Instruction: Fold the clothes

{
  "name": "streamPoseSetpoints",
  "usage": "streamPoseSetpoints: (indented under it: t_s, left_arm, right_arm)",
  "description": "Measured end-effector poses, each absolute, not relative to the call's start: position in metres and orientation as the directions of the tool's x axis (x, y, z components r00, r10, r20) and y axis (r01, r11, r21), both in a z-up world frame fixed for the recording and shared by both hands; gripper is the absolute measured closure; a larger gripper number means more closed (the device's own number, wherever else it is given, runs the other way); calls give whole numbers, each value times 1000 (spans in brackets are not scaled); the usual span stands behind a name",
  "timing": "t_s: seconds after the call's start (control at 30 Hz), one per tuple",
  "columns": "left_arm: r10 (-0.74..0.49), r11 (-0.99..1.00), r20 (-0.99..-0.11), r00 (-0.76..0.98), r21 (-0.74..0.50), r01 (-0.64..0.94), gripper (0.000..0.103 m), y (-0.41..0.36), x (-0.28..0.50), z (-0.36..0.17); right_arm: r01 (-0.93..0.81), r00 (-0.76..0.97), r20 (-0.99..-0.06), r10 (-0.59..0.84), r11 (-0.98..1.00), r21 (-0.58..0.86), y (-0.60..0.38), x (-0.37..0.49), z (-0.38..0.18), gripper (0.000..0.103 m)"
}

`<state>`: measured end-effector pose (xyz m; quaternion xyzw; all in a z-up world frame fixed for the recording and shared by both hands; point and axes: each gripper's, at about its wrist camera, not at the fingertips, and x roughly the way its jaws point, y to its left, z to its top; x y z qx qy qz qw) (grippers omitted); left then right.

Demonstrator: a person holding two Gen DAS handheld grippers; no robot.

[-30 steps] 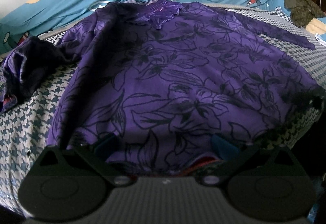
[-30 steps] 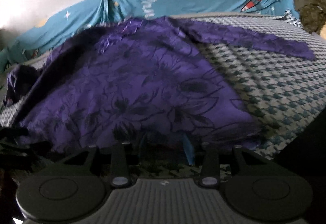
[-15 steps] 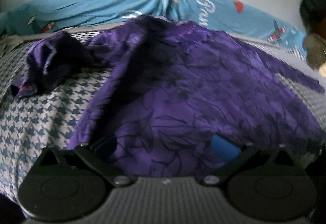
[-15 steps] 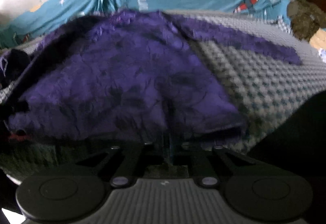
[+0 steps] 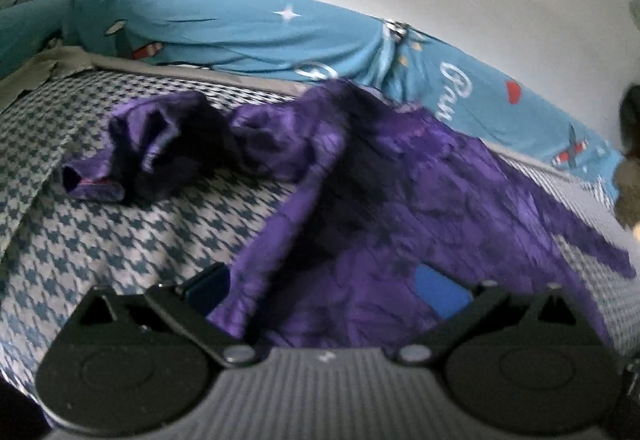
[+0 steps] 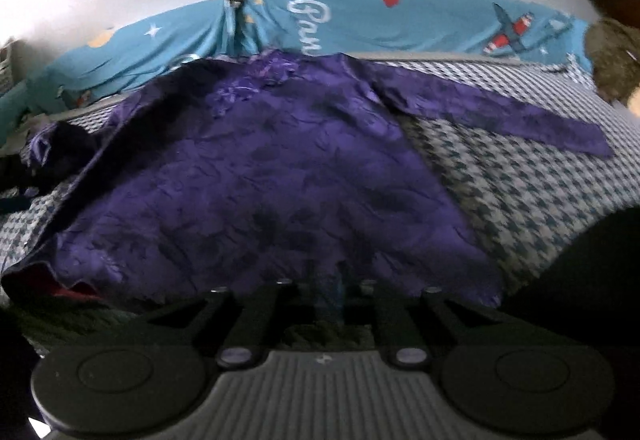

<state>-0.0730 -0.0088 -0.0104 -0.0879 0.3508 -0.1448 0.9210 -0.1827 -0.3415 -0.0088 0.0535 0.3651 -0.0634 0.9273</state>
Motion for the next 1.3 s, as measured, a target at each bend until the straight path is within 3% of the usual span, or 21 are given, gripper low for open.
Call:
streamPoseSetpoints:
  t_s: [0.17,0.37,0.93,1.3]
  left_arm:
    - [-277,955,-631,725,-260,139,0,11,-48,-5]
    - [-249,935,-653,715,-355,2,0,49,-6,-4]
    - [-285,833,-647,707,-532,-151,0,95,77,-13]
    - [-314,741,-690,651,-607,-286,0,110,106,-38]
  right_arm:
    - [55,732,-681,2,997,62,-335,-159,-9,82]
    - [-39,722,-689,63,998,50,-328,-131,-10,75]
    - [-98,681,-725,104,994,50,-325,-74,-27,74]
    - [-115,666,-737,119,992,57,-318,-63,-34,74]
